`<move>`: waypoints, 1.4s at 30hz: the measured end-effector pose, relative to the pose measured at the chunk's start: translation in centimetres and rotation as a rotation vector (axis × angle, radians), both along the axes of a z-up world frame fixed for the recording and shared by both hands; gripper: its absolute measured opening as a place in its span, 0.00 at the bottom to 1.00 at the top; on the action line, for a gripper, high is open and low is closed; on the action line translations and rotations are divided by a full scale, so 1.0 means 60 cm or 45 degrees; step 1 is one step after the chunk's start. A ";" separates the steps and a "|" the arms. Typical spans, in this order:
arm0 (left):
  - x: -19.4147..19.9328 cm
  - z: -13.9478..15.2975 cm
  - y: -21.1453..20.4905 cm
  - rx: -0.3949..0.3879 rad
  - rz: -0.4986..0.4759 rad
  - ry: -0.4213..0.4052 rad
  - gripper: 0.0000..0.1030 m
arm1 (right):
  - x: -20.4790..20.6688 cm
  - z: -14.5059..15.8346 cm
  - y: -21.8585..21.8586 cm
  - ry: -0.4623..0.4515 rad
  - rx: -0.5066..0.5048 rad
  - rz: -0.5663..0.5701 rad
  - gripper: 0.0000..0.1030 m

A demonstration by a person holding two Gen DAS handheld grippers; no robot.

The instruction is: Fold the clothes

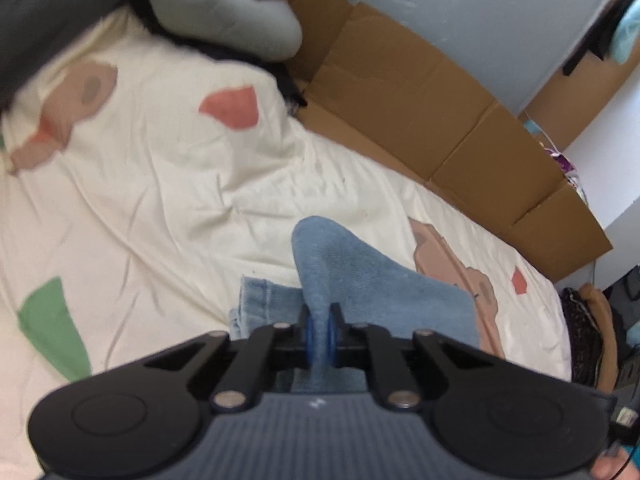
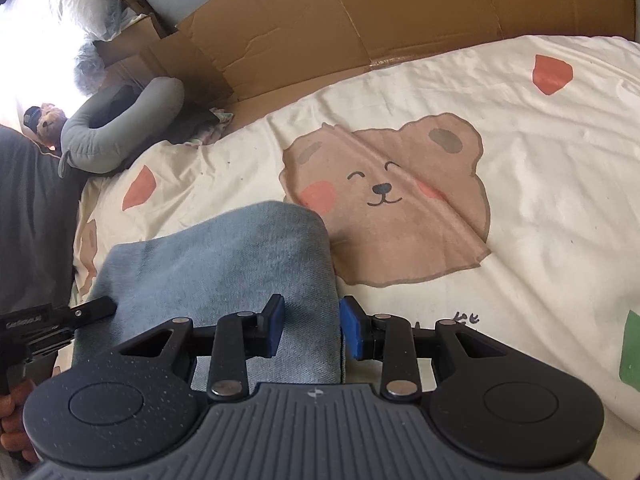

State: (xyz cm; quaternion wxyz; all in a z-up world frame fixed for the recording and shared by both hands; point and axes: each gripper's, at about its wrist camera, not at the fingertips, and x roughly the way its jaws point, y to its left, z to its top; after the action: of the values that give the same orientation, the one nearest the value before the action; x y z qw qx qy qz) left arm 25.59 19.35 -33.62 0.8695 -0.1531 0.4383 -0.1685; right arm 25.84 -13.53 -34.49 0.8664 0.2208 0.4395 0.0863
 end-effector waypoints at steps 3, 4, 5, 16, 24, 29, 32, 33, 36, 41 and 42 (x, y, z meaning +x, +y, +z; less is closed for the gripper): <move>-0.013 0.017 0.010 -0.010 0.026 -0.027 0.07 | 0.003 0.007 0.003 -0.017 -0.001 0.016 0.36; -0.015 0.018 0.012 -0.010 0.030 -0.026 0.07 | 0.004 0.009 0.005 -0.023 -0.004 0.024 0.36; -0.016 0.015 0.016 -0.005 0.036 -0.020 0.07 | 0.006 0.011 0.008 -0.028 -0.007 0.032 0.36; -0.019 -0.038 0.045 0.002 0.156 0.048 0.08 | 0.038 0.015 0.031 -0.062 -0.075 0.123 0.33; -0.021 -0.049 0.050 -0.018 0.187 0.047 0.09 | 0.058 0.016 0.068 -0.116 -0.110 0.224 0.22; -0.026 -0.046 0.049 0.002 0.191 0.043 0.09 | 0.073 -0.009 0.084 -0.124 -0.206 0.246 0.24; -0.028 -0.044 0.056 -0.007 0.202 0.061 0.09 | 0.079 -0.014 0.092 -0.125 -0.239 0.259 0.24; -0.029 -0.043 0.058 -0.006 0.207 0.065 0.09 | 0.081 -0.012 0.093 -0.123 -0.247 0.260 0.24; -0.035 -0.035 0.057 0.024 0.221 0.068 0.09 | 0.078 0.005 0.090 -0.140 -0.223 0.231 0.25; -0.042 -0.007 0.053 0.129 0.216 0.061 0.21 | 0.077 0.028 0.097 -0.228 -0.252 0.264 0.25; -0.042 0.000 0.053 0.155 0.211 0.057 0.21 | 0.080 0.029 0.096 -0.228 -0.238 0.273 0.25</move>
State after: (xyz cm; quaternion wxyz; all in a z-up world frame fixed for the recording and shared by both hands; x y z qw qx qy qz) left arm 23.06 22.55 -33.63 0.8782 -0.1394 0.4528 -0.0654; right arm 30.66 -7.75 -32.75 0.9046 0.0826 0.3878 0.1563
